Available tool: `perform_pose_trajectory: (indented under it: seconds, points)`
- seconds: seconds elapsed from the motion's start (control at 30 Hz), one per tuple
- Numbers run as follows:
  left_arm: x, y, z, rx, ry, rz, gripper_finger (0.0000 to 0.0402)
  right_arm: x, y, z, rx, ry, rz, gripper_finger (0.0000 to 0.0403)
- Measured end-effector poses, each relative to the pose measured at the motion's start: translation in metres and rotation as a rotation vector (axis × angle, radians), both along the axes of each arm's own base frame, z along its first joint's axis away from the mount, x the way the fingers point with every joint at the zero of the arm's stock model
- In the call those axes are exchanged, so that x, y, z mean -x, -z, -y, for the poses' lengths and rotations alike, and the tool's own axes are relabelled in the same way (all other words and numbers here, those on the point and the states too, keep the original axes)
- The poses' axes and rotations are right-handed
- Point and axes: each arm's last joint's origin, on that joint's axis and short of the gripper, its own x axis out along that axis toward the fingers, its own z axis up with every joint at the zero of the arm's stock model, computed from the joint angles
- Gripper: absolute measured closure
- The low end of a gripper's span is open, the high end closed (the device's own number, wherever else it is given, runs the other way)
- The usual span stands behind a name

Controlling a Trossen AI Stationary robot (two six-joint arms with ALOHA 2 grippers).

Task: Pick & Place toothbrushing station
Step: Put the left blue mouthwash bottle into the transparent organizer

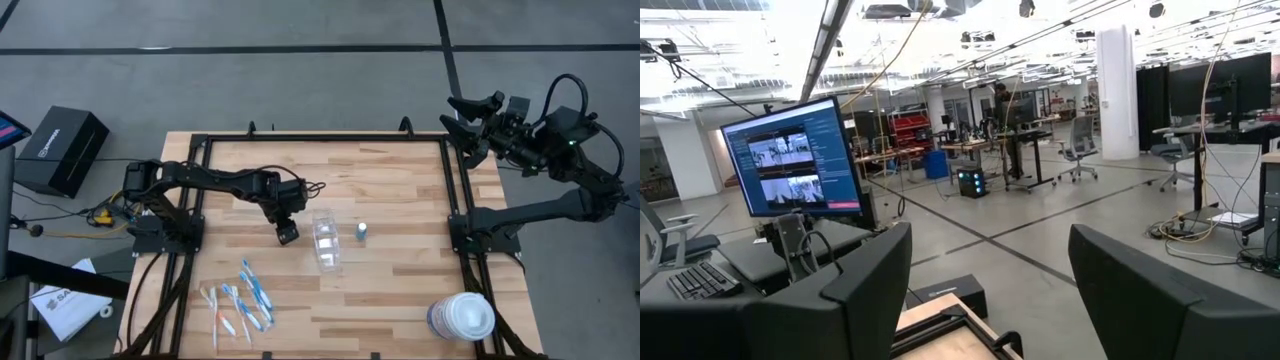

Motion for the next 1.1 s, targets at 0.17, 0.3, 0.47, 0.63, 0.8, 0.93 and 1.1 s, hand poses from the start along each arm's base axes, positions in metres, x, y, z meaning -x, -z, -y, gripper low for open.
perform_pose_trajectory:
  seconds: [0.17,0.3,0.47,0.63,0.8,0.93,1.1]
  points:
    - [-0.0002,-0.0001,0.0000,0.000,-0.001,0.002,0.0247,0.0000,0.0000,0.0000,0.000,0.000,0.001,0.0143]
    - [-0.0007,-0.0002,-0.0001,0.000,-0.001,0.007,0.0254,0.0000,0.0000,0.0000,0.000,0.000,0.000,0.0143]
    - [-0.0008,-0.0002,-0.0001,0.000,-0.001,0.008,0.0269,0.0000,0.0000,0.0000,0.001,0.000,0.000,0.0143]
    - [-0.0008,-0.0002,-0.0001,0.000,-0.001,0.008,0.0265,0.0000,0.0000,0.0000,0.001,0.000,0.000,0.0143]
    - [-0.0009,-0.0001,-0.0001,0.000,-0.001,0.008,0.0275,0.0000,-0.0001,0.0000,0.001,0.000,0.000,0.0143]
    - [-0.0011,-0.0002,-0.0002,0.000,-0.001,0.011,0.0300,0.0000,0.0000,0.0000,0.001,0.000,0.000,0.0143]
    - [-0.0014,-0.0004,0.0000,0.007,0.001,0.015,0.0313,0.0000,-0.0001,0.0000,0.002,0.000,0.000,0.0143]
